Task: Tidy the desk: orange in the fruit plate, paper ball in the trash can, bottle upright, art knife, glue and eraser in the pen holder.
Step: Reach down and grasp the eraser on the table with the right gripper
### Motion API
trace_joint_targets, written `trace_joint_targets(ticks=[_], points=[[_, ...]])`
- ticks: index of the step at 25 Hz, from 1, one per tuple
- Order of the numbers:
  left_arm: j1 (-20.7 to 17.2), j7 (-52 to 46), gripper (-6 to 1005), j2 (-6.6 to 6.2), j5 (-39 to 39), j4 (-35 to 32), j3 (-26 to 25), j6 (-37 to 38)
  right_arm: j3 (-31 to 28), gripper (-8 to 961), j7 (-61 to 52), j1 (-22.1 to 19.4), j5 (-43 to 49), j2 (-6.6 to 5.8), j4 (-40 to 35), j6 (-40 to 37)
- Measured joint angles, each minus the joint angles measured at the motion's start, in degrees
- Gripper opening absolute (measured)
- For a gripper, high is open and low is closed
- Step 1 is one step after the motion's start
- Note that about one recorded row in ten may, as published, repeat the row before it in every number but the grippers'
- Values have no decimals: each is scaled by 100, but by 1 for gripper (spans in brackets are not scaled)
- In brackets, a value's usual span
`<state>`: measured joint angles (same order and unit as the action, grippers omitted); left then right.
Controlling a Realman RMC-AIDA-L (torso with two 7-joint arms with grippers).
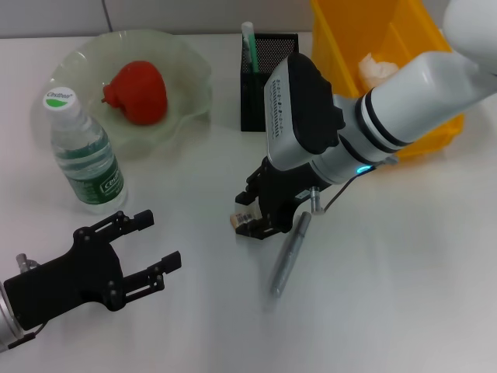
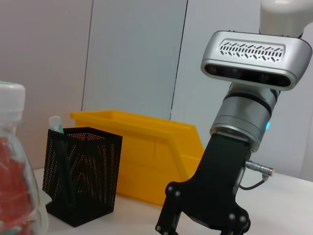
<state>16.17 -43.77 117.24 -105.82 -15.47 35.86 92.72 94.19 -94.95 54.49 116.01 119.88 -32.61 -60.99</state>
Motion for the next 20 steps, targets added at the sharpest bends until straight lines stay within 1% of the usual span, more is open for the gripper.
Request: trace_joint_targets(ticks=[15,20], points=[[0,0,781,2,0,0,9,0,20,393,-11,17,-38,0,87,52],[0,0,781,7,0,0,9,0,33,384,-10,19,-44,0,89,53]])
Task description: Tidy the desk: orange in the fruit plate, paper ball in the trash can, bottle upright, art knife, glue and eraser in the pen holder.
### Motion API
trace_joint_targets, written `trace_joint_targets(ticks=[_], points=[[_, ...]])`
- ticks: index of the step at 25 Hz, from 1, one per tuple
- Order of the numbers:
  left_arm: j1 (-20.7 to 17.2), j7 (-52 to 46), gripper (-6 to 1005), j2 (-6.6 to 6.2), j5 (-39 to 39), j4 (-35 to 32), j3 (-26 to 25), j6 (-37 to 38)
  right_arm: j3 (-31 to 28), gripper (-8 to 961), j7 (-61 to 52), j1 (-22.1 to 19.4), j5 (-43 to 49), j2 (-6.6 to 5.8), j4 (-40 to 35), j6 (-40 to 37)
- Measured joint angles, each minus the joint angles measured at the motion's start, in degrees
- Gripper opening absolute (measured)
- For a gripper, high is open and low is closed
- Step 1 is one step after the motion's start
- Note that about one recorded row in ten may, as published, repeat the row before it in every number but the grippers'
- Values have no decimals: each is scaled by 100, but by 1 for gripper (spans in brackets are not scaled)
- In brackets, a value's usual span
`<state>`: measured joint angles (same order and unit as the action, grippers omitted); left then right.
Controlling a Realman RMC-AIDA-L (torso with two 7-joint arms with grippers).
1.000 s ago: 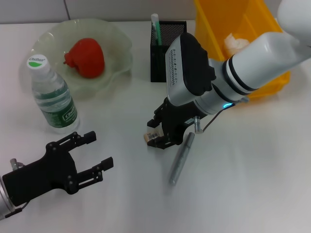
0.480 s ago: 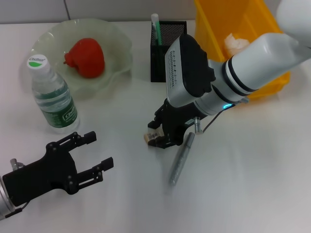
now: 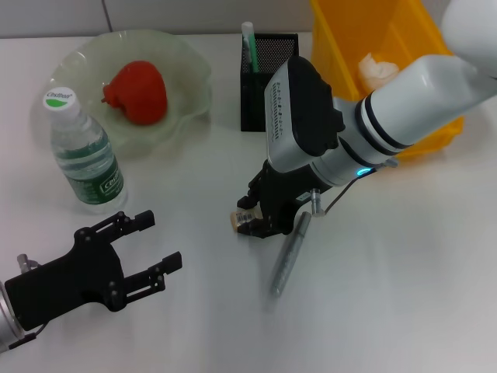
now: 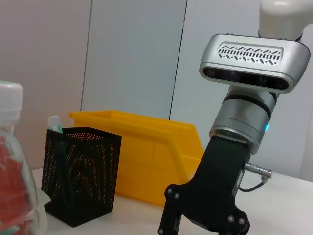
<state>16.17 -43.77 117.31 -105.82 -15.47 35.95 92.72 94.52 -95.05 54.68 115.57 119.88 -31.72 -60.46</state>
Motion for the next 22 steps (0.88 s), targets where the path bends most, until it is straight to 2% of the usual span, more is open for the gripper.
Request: trace_joint_targets(ticks=[6,9,17,20,21,22], points=[[0,0,781,5,0,0,0,0,116,385,-9,7,-15,0,-3,67],[0,0,781,8,0,0,0,0,146,267,-31,3,-43,0,-7,90],[0,0,781,14,0,12,0,17,55,266,-42,-45,-366,-22,-95,-54],[-4,0,781,40,0,12,0,67,-313,276,-44,-211,-430,-48,-344,-366],[-9,0,781,51,1,5,0,83,-722,279,-43,-417,-431,-55,-630,-625],[-9,0,781,51,1,5,0,83,-722,282,-43,-417,-431,-55,-630,-625]])
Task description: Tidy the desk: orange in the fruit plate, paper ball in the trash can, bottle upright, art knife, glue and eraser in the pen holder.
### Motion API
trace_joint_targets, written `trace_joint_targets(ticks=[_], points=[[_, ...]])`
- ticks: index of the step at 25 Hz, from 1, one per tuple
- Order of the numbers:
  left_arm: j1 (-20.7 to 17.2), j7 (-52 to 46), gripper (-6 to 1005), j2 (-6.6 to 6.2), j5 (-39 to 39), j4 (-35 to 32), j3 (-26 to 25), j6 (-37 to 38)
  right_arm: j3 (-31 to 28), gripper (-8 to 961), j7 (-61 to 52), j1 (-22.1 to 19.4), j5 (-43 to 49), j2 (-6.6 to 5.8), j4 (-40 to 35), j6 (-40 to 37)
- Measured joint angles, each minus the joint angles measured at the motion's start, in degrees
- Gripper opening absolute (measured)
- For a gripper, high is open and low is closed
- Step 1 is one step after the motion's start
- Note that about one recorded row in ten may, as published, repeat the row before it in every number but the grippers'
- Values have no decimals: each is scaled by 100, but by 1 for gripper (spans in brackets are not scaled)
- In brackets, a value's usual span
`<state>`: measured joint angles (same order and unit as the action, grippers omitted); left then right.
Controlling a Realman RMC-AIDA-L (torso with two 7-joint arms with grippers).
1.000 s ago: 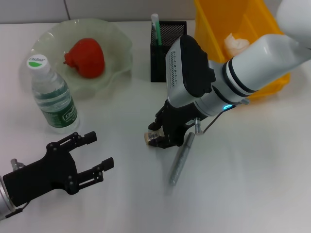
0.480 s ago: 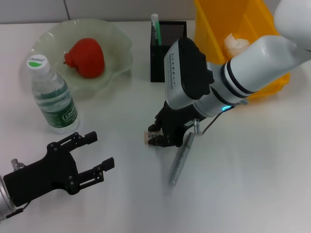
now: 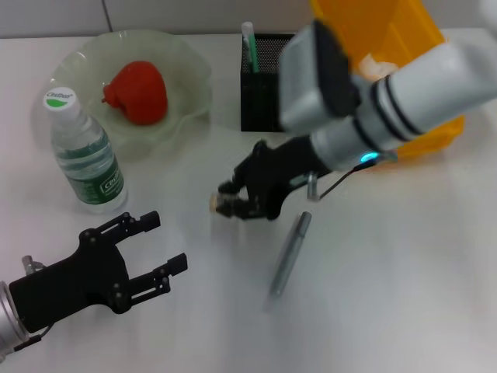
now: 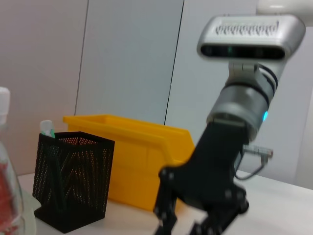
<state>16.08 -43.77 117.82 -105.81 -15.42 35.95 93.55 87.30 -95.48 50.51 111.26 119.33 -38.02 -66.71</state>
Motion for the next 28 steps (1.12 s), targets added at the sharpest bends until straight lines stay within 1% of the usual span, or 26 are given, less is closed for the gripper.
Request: trace_joint_targets(ticks=[1,2,3,4,5,8,9,10,13,14,15,16,18,20,21,24,25,28], points=[[-1,0,780,3,0,0,0,3,-200,285,8,-129,0,0,-164,-95],[-1,0,780,3,0,-3,-7,8,-569,288,23,-357,-2,-2,-461,-227],[-1,0,780,3,0,-3,-7,8,-569,292,23,-357,-2,-2,-461,-227],[2,0,780,4,1,-4,-23,20,-890,295,61,-594,-72,-2,-742,-305],[2,0,780,4,1,-4,-23,20,-890,298,61,-594,-72,-2,-742,-305],[8,0,780,4,14,-5,-40,24,-1247,307,207,-876,-370,-4,-927,-366],[11,0,780,4,17,-5,-44,24,-1500,310,336,-1009,-621,-4,-941,-404],[19,0,780,4,23,-5,-50,24,-1500,314,336,-1009,-621,-4,-941,-404],[40,0,780,4,24,-5,-54,24,-1911,323,411,-1109,-814,-6,-922,-421],[51,0,780,4,23,-4,-52,25,-2254,326,428,-1124,-844,-6,-883,-411],[56,0,780,4,23,-5,-52,25,-2254,329,428,-1124,-844,-6,-883,-411],[59,0,780,4,25,-5,-51,24,-2524,332,442,-1129,-870,-7,-860,-355],[59,0,780,4,29,-5,-52,24,-2606,339,451,-1132,-894,-7,-847,-307],[60,0,780,4,36,-5,-54,24,-2702,345,460,-1140,-979,-6,-808,-60],[61,0,780,4,42,-5,-54,23,-2702,348,460,-1140,-979,-6,-808,-60],[62,0,780,4,44,-5,-53,23,-2749,357,462,-1135,-1019,0,-769,338],[62,0,780,4,44,-5,-53,23,-2749,361,462,-1135,-1019,0,-769,338],[62,0,780,14,44,-4,-53,26,-2717,370,464,-1048,-1021,-5,-614,582]])
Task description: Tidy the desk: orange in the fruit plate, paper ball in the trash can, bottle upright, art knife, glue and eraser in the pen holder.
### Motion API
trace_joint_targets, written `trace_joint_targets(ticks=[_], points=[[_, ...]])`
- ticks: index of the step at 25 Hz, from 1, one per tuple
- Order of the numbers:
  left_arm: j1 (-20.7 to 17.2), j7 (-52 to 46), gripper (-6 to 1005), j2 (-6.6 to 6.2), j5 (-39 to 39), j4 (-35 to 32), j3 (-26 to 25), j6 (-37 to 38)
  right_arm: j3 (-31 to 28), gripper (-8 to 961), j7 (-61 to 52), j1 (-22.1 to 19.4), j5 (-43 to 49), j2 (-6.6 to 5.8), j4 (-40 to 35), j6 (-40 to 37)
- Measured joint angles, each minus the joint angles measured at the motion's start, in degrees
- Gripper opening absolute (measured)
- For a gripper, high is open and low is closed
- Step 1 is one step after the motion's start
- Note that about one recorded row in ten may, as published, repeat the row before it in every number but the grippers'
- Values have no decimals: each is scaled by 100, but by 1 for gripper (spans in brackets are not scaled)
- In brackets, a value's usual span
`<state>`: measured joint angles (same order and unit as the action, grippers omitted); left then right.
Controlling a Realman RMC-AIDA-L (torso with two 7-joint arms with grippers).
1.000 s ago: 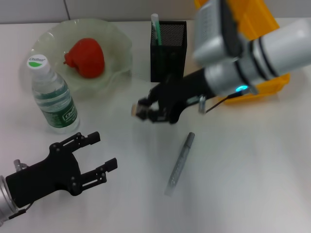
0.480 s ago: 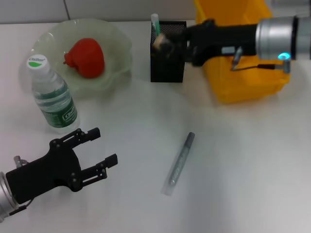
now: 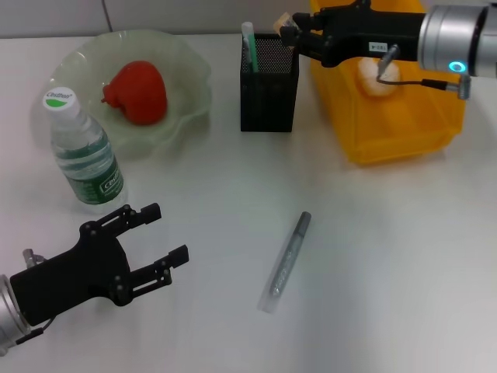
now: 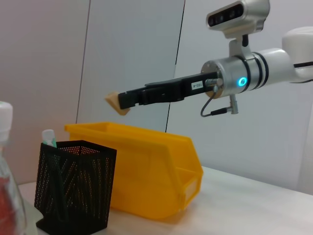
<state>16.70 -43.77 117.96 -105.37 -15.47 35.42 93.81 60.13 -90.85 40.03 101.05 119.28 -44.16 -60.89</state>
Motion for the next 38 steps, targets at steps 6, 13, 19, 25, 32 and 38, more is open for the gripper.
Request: trace_joint_targets(ticks=[6,13,19,25,32,38], points=[[-2,0,780,7,0,9,0,5,63,389,5,267,55,-5,406,530],[-16,0,781,7,-1,9,0,19,217,411,5,325,60,-11,477,795],[-37,0,781,7,-1,1,-6,59,251,430,5,329,64,-5,485,861],[-45,0,781,8,-1,3,-9,98,257,626,5,290,36,2,443,813],[-52,0,781,7,-2,0,-9,111,209,625,4,152,-237,-2,89,-95],[-53,0,781,2,-30,0,19,113,232,624,-30,129,144,-158,-419,-1994]])
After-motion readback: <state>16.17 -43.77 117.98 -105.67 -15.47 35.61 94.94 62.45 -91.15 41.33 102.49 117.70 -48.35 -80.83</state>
